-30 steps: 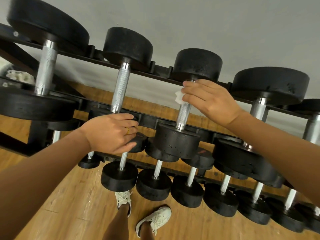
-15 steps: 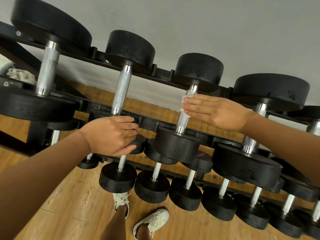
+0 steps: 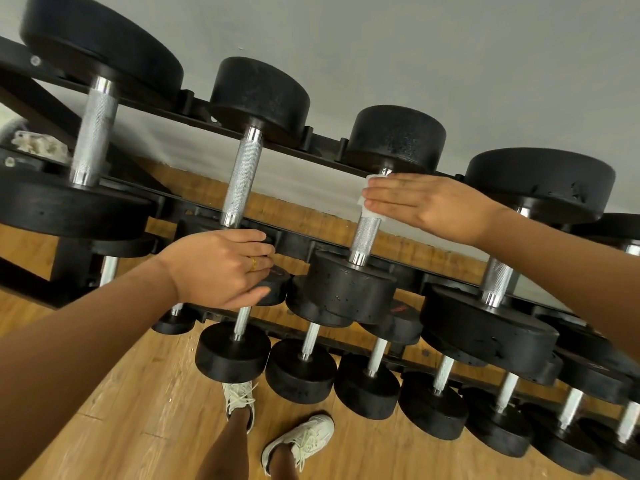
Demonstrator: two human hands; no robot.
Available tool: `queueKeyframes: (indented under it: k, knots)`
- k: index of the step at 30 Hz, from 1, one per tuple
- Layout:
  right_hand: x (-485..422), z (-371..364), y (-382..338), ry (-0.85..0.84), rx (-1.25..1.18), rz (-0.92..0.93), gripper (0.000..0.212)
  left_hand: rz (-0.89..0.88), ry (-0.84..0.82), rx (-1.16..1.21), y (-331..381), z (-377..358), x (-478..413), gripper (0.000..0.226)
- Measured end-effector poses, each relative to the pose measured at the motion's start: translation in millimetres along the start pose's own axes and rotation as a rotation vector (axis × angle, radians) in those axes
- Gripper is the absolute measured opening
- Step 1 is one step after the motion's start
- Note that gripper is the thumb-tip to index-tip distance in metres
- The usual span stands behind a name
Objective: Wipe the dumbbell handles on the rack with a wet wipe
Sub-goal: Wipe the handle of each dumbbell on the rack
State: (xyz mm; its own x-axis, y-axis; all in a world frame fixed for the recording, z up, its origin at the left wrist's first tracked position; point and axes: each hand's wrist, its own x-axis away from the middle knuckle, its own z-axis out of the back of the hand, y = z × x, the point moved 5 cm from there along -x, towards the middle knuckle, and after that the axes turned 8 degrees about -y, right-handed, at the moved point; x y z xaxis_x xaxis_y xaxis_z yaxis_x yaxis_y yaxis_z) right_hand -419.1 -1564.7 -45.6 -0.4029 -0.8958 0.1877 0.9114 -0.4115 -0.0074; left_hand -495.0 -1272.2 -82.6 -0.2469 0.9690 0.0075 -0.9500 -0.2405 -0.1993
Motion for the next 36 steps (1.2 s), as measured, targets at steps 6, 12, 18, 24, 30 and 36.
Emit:
queueKeyframes:
  k: [6, 12, 18, 24, 30, 36]
  knots:
    - [-6, 1, -13, 0.036, 0.002, 0.017, 0.063, 0.005, -0.006, -0.004, 0, 0, 0, 0.057]
    - [-10, 5, -10, -0.002, -0.034, -0.016, 0.065, 0.006, -0.01, 0.004, 0, -1, 1, 0.059]
    - [-14, -2, -48, -0.107, -0.04, 0.036, 0.065, 0.006, -0.02, 0.022, -2, -4, 1, 0.066]
    - [-13, 8, -31, -0.021, -0.129, -0.226, 0.059, 0.043, -0.08, 0.045, -1, -8, -1, 0.067]
    - [-21, -1, -65, -0.126, -0.086, -0.078, 0.063, 0.079, -0.126, 0.075, -3, -8, 0, 0.068]
    - [-8, 11, -24, -0.062, -0.109, -0.362, 0.069, 0.417, -0.151, 0.096, -8, 1, 1, 0.052]
